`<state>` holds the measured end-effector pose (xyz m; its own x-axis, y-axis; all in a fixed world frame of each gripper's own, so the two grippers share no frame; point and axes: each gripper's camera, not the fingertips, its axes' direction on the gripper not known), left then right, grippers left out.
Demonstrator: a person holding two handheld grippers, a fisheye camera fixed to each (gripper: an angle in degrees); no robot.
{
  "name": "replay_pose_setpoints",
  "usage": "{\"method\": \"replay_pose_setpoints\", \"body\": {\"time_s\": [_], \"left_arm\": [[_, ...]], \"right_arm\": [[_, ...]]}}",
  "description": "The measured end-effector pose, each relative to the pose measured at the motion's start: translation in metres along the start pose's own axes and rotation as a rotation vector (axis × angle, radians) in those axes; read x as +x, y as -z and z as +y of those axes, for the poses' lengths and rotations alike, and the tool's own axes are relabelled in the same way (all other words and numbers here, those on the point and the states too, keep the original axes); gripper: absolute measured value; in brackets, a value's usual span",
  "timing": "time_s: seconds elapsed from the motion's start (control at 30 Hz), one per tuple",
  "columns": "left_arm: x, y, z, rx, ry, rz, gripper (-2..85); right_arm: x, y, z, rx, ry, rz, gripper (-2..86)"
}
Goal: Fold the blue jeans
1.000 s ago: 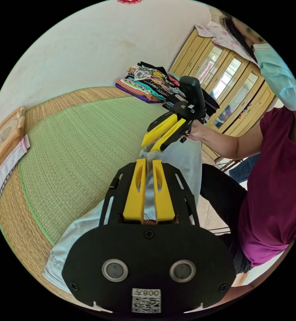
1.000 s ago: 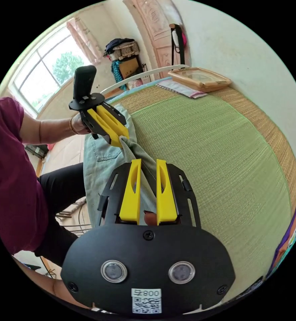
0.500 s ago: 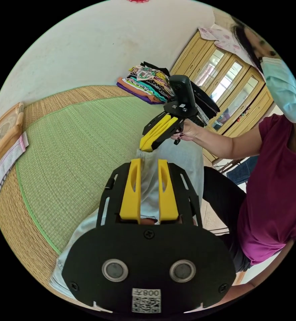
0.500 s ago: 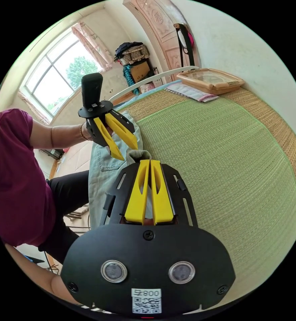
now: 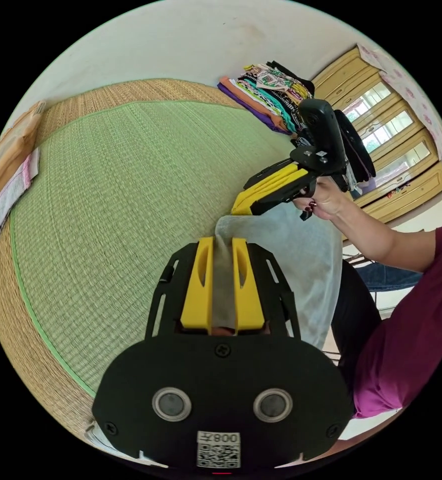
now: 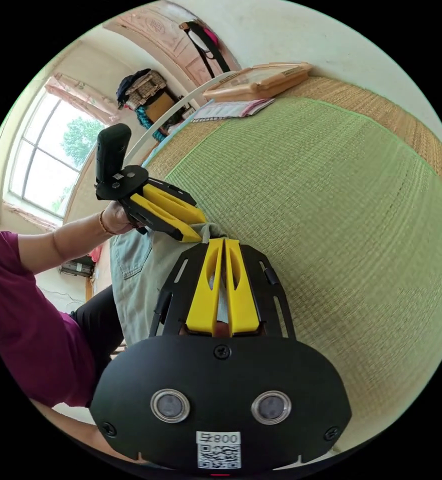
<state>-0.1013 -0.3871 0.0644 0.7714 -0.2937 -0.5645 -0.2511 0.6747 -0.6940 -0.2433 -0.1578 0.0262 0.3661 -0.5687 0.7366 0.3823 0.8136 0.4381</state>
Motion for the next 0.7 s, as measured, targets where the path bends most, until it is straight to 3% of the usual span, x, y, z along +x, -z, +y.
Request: {"method": "replay_pose_setpoints", "body": {"time_s": [0.13, 0.3, 0.47, 0.57, 0.7], "left_arm": [[0.009, 0.02, 0.019, 0.088, 0.044, -0.047, 7.5], [0.027, 0.068, 0.074, 0.252, 0.127, -0.07, 6.9], [0.038, 0.101, 0.163, 0.275, 0.348, -0.242, 4.4], [0.035, 0.108, 0.212, 0.251, 0.519, -0.411, 1.8], [0.03, 0.111, 0.245, 0.299, 0.612, -0.295, 0.5]], "right_arm": [[0.004, 0.018, 0.011, 0.066, -0.051, -0.014, 0.1], [-0.061, 0.019, 0.049, 0.113, 0.03, 0.045, 0.1], [-0.07, -0.027, 0.048, 0.055, -0.022, 0.187, 0.1], [-0.049, -0.037, 0.051, 0.06, -0.109, 0.121, 0.0], [-0.046, -0.034, 0.064, 0.076, -0.194, 0.094, 0.0]]}}
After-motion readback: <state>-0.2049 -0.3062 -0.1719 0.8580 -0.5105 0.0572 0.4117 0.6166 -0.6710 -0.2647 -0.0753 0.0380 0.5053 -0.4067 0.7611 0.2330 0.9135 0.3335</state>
